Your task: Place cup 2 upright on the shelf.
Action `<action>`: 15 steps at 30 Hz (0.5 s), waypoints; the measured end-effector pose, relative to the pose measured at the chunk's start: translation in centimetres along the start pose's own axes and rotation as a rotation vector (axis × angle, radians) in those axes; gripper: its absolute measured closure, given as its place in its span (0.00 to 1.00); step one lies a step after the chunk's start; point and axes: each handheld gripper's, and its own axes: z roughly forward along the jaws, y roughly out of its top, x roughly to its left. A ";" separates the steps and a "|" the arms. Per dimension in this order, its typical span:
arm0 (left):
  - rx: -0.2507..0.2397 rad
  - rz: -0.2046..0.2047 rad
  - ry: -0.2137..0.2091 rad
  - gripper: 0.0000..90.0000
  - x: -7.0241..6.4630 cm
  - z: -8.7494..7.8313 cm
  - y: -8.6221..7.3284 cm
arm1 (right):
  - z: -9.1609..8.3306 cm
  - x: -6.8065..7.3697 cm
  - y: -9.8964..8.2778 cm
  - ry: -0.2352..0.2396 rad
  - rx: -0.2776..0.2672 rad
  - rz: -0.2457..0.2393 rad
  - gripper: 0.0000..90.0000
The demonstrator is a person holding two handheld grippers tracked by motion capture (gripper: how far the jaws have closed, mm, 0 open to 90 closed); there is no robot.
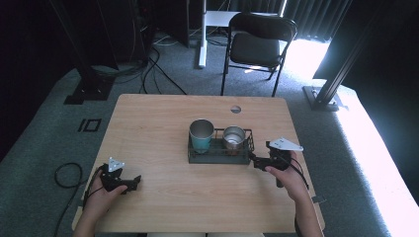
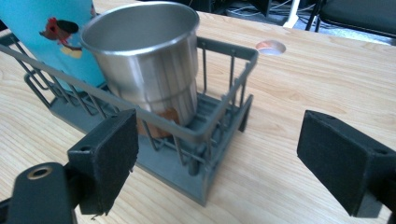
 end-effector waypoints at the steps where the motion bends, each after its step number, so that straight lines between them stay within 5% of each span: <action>1: 0.000 0.000 0.000 0.03 0.0 0.0 0.0 | -0.1 -0.1 -0.2 -0.002 0.001 0.003 0.14; 15: 0.002 0.002 0.000 0.03 0.0 0.0 0.0 | -0.8 -1.5 -3.0 -0.057 0.057 0.016 0.14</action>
